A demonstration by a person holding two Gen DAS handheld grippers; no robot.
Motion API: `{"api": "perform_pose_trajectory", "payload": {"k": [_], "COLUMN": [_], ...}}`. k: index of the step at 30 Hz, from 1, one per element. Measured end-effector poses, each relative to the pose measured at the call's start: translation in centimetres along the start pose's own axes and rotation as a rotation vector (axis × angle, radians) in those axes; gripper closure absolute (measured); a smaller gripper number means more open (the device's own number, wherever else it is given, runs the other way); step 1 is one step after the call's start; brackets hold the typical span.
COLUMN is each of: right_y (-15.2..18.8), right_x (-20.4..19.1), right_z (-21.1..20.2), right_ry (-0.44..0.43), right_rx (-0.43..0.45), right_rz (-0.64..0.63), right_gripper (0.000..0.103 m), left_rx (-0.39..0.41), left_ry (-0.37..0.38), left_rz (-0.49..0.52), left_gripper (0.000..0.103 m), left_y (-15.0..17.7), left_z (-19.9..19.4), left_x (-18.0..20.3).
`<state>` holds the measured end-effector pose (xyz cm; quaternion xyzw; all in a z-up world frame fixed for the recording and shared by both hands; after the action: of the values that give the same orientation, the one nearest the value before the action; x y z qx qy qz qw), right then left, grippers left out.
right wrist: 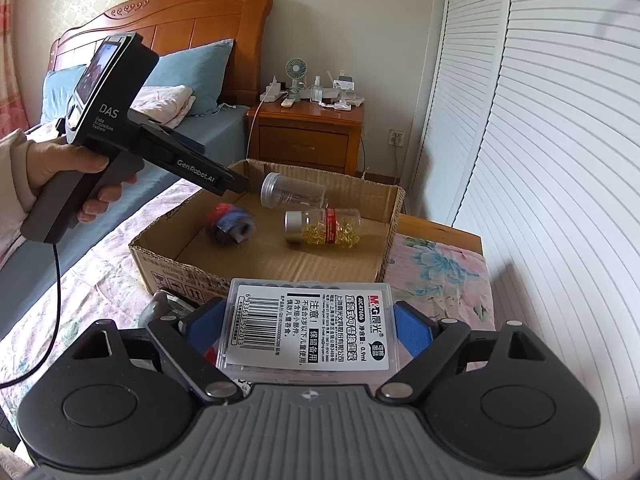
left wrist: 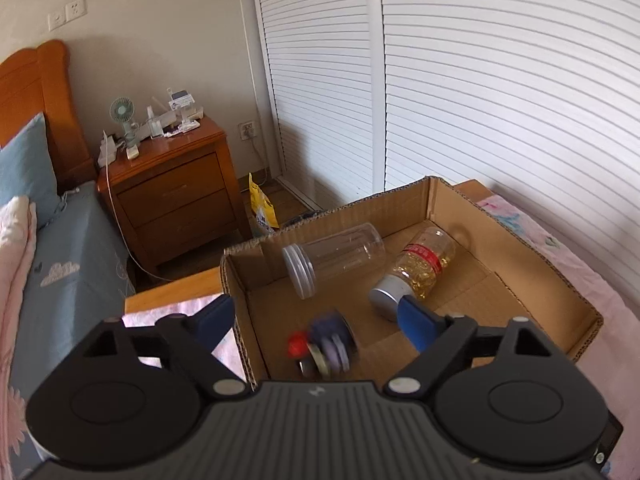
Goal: Organize rigid objects
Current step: 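Carry both items over the box and open both tools to drop them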
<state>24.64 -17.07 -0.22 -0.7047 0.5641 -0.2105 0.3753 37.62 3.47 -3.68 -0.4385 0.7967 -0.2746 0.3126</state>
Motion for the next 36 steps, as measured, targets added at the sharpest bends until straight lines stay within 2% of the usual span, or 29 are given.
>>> {"api": "perform_pose_trajectory", "payload": {"k": [3,10,16,23,31,32,34,36], "right_y": [0.0,-0.9,-2.5,-4.3,-6.4,-6.5,-6.5,-6.3], "right_x": [0.0,-0.2,-0.5,-0.8,-1.3,-1.4,-1.7,-1.9], "right_z": [0.2,0.9,2.4,4.7,7.4,7.6,7.8,7.7], "right_ry": [0.002,-0.014,-0.011,0.007,0.027,0.03,0.036,0.038], "right_rx": [-0.006,-0.014,-0.023,-0.042,-0.044,-0.04,-0.033,-0.03], "right_rz": [-0.005,0.004,0.02,0.037,0.062,0.061,0.053,0.045], "right_gripper": [0.011,0.011,0.011,0.011,0.011,0.01,0.0,0.0], "left_rx": [-0.014,-0.01,0.006,0.009,0.014,0.015,0.015,0.012], "left_ry": [0.021,0.001,-0.03,0.009,-0.027,-0.024,-0.018,-0.017], "left_rz": [-0.007,-0.04,-0.092,-0.195,-0.126,-0.133,-0.143,-0.147], "left_gripper": [0.014,0.007,0.003,0.002,0.002,0.002,0.002,0.002], "left_y": [1.3,4.8,7.0,10.0,11.0,11.1,11.2,11.5], "left_z": [-1.5,-6.7,-9.4,-10.6,-11.5,-11.5,-11.6,-11.5], "left_x": [0.3,1.4,2.5,4.0,4.9,4.9,4.7,4.6]}}
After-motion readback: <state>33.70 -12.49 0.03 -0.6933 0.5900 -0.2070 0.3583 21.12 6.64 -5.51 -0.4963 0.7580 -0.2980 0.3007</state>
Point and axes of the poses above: each gripper's, at about its wrist camera, not at the fingertips, and z roughly the way its jaws point, x to its right, y to its underside, the point moved 7 cm from there along z, roughly the way its jaws point, and after that the axes turned 13 degrees about z, right-handed, at the moved point
